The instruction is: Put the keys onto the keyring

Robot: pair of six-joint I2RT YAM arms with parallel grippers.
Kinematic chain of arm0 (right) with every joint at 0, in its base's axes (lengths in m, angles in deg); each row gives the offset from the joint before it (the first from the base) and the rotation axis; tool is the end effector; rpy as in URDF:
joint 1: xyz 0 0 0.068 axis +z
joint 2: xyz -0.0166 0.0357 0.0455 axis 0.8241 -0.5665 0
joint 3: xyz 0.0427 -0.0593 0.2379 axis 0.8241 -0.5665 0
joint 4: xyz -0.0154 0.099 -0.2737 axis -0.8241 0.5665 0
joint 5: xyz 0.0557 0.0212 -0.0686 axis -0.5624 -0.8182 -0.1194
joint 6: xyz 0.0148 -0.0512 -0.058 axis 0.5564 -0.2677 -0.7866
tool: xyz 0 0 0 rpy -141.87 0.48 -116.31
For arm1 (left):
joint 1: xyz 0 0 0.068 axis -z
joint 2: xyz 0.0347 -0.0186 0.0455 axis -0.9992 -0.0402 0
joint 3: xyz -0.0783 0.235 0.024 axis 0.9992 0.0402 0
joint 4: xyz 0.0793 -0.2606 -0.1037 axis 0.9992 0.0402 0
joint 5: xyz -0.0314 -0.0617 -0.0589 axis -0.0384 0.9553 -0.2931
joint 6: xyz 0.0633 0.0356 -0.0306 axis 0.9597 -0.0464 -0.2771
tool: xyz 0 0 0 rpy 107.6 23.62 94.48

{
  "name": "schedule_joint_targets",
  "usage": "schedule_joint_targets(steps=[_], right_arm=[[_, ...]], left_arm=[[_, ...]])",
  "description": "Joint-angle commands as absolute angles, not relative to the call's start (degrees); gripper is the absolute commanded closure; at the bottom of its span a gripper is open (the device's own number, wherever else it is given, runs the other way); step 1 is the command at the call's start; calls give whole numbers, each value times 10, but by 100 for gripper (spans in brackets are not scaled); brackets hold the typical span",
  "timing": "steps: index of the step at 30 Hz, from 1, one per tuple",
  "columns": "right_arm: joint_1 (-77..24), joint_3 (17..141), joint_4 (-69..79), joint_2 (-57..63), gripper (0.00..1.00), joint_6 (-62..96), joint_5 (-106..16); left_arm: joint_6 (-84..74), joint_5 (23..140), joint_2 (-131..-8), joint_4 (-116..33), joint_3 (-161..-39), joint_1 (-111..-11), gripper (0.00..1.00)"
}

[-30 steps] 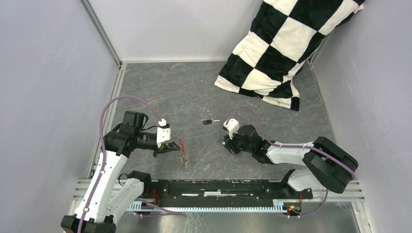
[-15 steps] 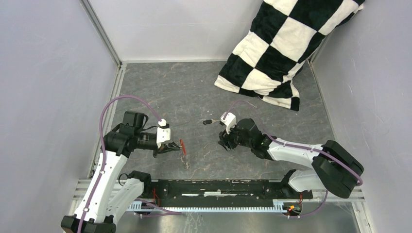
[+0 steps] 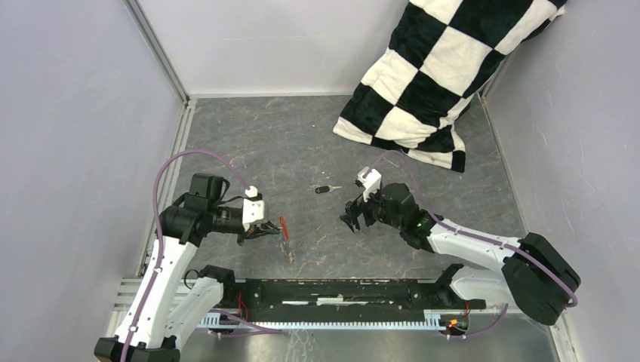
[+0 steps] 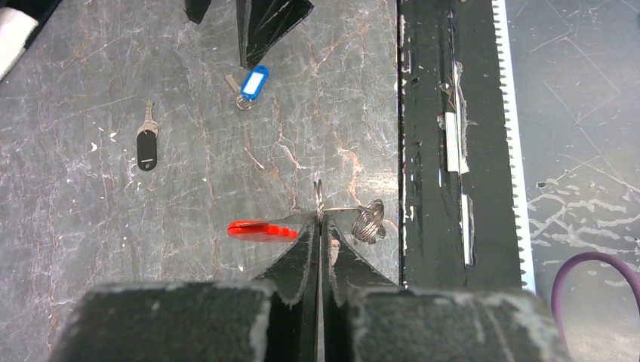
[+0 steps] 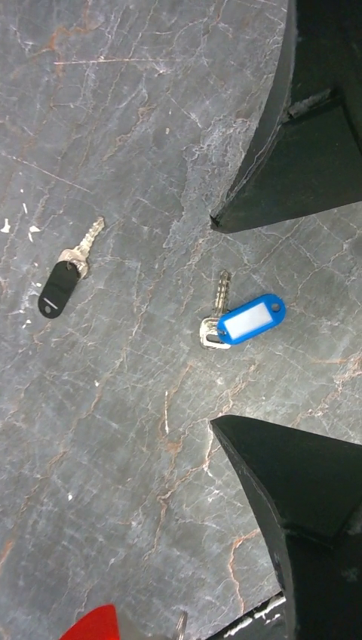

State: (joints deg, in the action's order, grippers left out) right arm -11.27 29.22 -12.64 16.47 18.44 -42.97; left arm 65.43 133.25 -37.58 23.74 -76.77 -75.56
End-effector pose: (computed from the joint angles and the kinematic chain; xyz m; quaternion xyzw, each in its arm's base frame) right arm 0.2133 0.2165 0.1363 -0.2851 0.7922 0.2725 0.4656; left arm 0.1575 -0.0937 0.2729 0.5950 0.5969 -0.3464 0.4120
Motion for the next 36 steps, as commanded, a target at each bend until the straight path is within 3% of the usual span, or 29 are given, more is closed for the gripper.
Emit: schedule_joint_targets(steps=[1,3,11,36], right_arm=[[-112,322,-116,147,2,171,-441],[-112,315,-128,135,3,153,-448],[-115,357,-143,36,37,74,-548],[-119,332,-193,-32,38,49,-494]], left_arm=[[677,1354,-375,239,-796,-753,98],[675,1355,-378,239,-797,-753,98],[674,1351,-370,240,-795,-754,98],[688,1343,-372,249,-801,-754,98]])
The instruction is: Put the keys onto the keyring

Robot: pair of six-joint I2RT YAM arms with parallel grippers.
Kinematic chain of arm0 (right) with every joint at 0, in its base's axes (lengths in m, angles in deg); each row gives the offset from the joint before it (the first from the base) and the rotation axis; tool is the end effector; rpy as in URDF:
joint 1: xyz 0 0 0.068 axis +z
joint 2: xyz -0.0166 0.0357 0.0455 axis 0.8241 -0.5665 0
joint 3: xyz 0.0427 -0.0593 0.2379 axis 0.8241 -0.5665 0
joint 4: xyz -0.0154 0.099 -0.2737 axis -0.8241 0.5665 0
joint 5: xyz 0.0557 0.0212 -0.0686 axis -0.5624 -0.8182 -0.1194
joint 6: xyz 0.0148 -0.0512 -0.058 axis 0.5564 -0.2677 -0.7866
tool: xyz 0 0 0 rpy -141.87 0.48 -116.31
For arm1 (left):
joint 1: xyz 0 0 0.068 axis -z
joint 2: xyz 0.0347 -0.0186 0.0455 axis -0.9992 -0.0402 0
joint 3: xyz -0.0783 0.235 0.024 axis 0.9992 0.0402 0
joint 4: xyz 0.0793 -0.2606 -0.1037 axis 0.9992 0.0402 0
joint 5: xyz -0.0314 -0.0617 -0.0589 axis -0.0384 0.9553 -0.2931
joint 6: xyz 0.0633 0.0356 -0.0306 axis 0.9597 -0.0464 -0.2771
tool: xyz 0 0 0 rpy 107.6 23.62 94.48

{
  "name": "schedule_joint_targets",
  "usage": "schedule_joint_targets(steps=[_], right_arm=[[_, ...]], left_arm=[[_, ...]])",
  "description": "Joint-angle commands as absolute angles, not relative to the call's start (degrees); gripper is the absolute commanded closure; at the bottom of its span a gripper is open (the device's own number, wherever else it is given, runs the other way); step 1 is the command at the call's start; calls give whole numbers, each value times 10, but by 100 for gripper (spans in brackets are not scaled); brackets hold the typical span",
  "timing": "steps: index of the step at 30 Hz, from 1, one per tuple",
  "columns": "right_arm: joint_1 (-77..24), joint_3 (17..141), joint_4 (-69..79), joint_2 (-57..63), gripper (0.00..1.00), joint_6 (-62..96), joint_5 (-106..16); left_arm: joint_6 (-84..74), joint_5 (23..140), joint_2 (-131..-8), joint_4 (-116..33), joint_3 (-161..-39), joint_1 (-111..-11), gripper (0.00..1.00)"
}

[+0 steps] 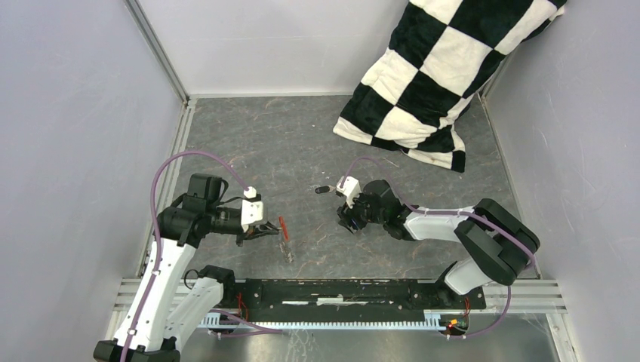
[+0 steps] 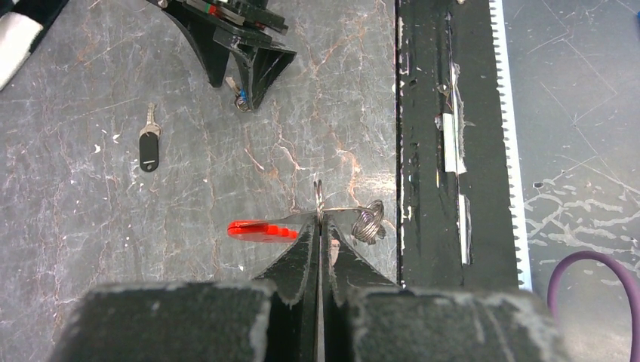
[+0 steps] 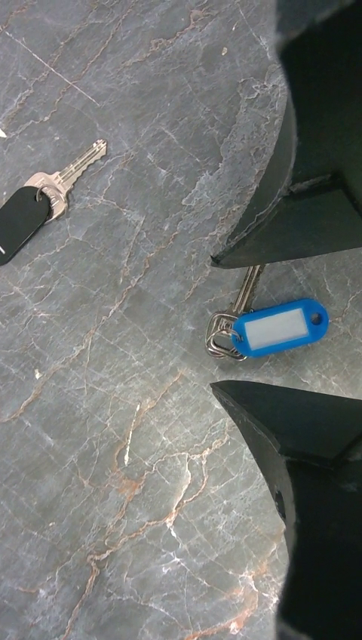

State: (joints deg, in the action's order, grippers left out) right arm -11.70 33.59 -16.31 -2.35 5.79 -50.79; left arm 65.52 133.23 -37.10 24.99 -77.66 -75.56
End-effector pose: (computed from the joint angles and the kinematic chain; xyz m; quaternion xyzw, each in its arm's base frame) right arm 0.2224 0.2347 0.0746 -0.4099 0.7845 0.2486 0.3935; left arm 0.1542 -0.0930 0.2780 0.5957 0.5960 -0.3455 0.4130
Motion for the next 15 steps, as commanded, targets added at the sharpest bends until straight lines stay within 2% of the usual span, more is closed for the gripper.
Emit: schedule_joint_targets(steps=[1,5,10,15], right_arm=[[-119,332,-193,-35,39,50,-494],[-119,326,-197,-39,42,50,-490],[-116,313,-210,-32,53,53,-493],[-104,315,-206,-25,72,52,-466]], left_arm=[[688,1342,-373,249,-801,-753,98],[691,1341,-374,249,-802,-753,98],[692,1336,-374,249,-802,-753,98],[694,1334,-375,249,-803,-754,98]])
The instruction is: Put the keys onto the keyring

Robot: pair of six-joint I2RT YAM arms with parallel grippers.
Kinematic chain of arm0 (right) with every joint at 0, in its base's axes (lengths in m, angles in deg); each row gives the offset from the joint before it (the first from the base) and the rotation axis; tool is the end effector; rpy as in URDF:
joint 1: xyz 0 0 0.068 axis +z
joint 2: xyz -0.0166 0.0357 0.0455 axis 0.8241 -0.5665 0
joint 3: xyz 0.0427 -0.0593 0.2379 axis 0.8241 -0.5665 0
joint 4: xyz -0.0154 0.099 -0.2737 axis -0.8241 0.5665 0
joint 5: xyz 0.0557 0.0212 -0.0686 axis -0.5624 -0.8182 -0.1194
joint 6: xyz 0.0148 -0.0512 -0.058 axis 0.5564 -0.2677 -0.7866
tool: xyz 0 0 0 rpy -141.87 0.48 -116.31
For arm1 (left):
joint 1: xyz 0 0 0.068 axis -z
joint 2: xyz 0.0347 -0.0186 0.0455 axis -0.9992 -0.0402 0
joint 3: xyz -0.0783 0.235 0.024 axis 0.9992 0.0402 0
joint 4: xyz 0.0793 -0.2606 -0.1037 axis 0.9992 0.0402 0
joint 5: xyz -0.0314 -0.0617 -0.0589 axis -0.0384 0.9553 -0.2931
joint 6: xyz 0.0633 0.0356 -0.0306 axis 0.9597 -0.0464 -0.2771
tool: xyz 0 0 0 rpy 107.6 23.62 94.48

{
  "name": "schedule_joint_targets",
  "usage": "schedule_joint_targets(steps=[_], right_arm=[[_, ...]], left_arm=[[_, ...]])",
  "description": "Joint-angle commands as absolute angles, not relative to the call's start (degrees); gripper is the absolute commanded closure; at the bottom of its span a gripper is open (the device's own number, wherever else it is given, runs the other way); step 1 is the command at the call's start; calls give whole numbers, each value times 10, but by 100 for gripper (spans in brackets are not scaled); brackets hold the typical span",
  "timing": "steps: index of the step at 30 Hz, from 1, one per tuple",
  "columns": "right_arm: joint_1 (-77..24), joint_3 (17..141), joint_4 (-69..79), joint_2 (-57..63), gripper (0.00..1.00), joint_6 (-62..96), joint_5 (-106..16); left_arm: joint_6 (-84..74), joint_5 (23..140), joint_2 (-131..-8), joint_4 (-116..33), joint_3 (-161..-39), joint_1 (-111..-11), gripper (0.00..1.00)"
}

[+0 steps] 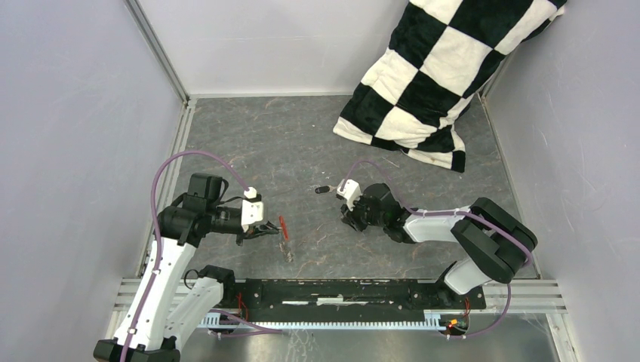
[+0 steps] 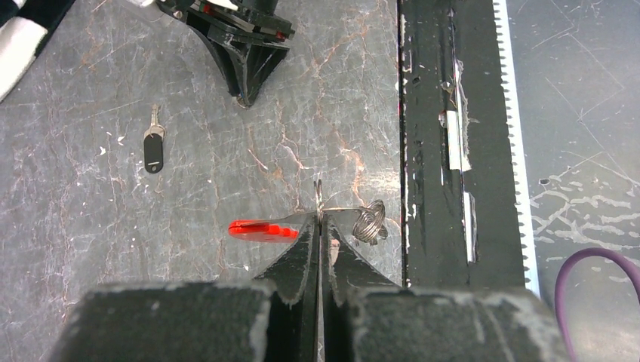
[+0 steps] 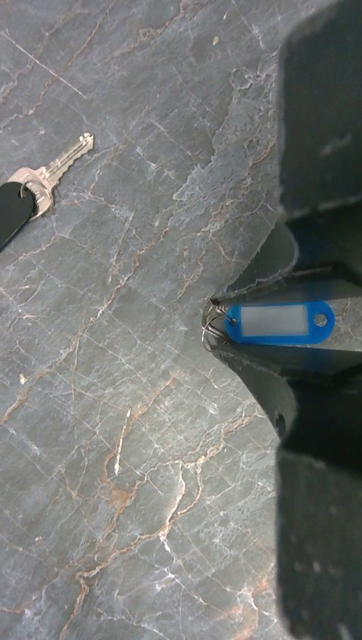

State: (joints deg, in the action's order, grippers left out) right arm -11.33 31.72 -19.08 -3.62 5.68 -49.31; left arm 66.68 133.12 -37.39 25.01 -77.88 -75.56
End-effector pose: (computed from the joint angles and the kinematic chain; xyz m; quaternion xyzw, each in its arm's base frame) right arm 0.2178 0.2307 0.0631 -0.4087 0.7878 0.2381 0.3946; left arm 0.1551 -0.0931 0.2784 0.6016 0.5908 -0.3408 0.4157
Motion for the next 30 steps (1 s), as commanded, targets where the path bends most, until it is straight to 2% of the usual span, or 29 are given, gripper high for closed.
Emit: schedule_joint_targets(steps=[1,7,10,30], right_arm=[[-100,318,-204,-24,74,52,-460],[-71,335,-191,-32,88,47,-426],[-66,341,-184,-35,99,48,-423],[-65,279,-222,121,100,132,-507]], left_arm=[[693,1334,-376,249,-802,-754,98],[691,1331,-377,249,-803,-753,98],[691,1330,-373,249,-801,-754,98],[694,1333,-375,249,-799,-753,98]])
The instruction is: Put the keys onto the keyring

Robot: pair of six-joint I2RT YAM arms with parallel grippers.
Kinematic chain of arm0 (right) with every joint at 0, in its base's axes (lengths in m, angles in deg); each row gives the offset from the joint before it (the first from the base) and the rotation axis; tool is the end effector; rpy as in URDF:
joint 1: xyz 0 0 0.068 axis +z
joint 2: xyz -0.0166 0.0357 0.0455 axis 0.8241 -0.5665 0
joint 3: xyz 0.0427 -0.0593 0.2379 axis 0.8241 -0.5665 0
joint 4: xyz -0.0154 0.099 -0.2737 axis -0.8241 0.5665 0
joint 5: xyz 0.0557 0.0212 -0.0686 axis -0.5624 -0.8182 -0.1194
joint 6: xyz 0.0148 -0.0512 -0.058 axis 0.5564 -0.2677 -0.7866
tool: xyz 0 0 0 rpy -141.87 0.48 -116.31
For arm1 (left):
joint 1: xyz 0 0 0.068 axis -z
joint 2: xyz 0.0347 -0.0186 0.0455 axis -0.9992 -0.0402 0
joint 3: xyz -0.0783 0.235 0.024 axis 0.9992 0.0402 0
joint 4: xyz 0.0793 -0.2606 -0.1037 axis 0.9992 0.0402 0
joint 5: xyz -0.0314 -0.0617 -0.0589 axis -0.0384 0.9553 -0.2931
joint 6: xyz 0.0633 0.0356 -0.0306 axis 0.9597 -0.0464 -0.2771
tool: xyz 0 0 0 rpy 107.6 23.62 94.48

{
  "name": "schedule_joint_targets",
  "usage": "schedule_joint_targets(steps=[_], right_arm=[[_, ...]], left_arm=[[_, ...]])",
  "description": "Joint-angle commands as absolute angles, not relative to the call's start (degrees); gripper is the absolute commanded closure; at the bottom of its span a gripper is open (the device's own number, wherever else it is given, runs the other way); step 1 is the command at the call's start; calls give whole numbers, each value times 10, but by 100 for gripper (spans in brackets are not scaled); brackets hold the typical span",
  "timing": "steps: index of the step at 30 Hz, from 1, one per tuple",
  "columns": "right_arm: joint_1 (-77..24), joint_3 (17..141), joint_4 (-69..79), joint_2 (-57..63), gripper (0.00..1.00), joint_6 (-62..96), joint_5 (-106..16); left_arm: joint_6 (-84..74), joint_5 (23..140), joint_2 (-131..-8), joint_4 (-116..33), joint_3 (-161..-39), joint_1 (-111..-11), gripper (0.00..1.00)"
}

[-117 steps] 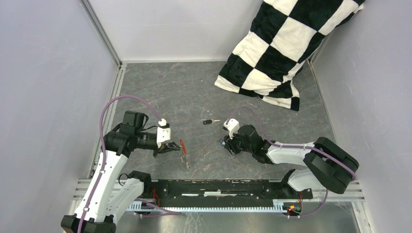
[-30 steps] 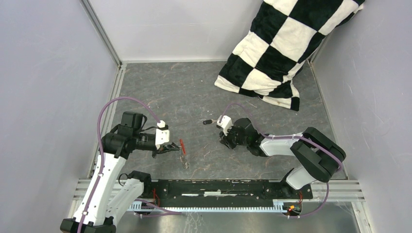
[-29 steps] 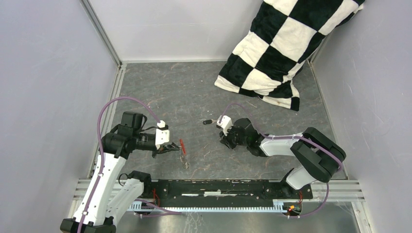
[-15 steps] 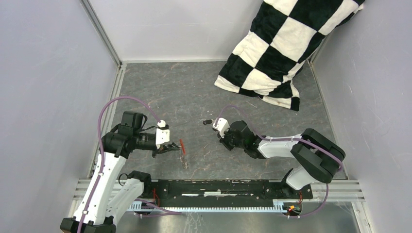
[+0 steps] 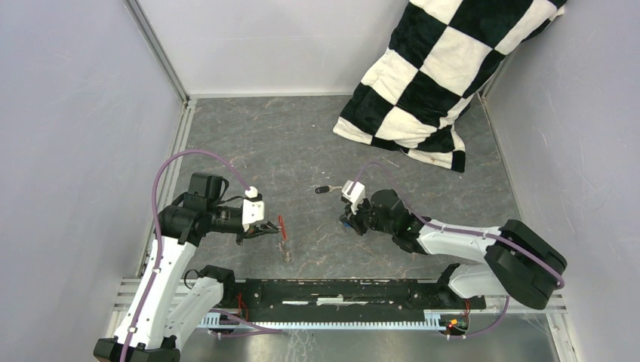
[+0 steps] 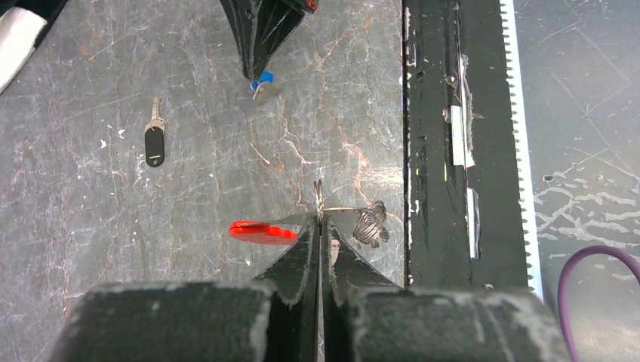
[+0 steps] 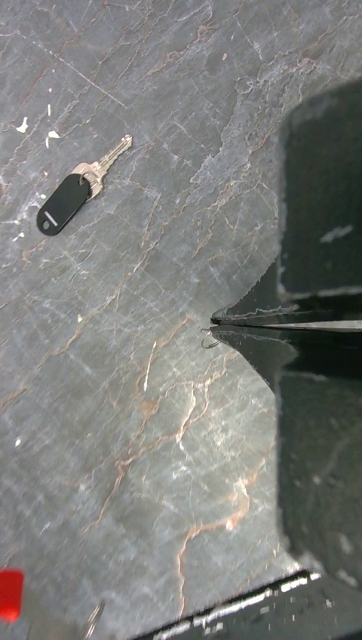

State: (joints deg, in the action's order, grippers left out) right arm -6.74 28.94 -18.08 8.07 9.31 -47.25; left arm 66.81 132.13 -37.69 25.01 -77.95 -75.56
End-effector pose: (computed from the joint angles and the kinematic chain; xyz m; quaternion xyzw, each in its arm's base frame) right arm 0.1953 0.2399 0.1048 -0.3991 0.7567 0.2733 0.4399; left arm 0.1566 -0.0929 0.2771 0.6025 0.5957 -0.3342 0.4128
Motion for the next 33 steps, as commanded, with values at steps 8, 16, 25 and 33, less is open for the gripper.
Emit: schedule_joint_targets(steps=[8,16,25,33], right_arm=[[-62,309,-214,195,100,174,-580],[13,436,-101,198,100,129,-572],[40,550,28,185,100,113,-568],[55,613,104,178,100,101,-572]], left_arm=[[686,1379,-382,250,-798,-753,98],[690,1415,-393,250,-816,-753,98],[763,1406,-361,248,-822,-753,98],[868,1400,-325,249,-829,-753,98]])
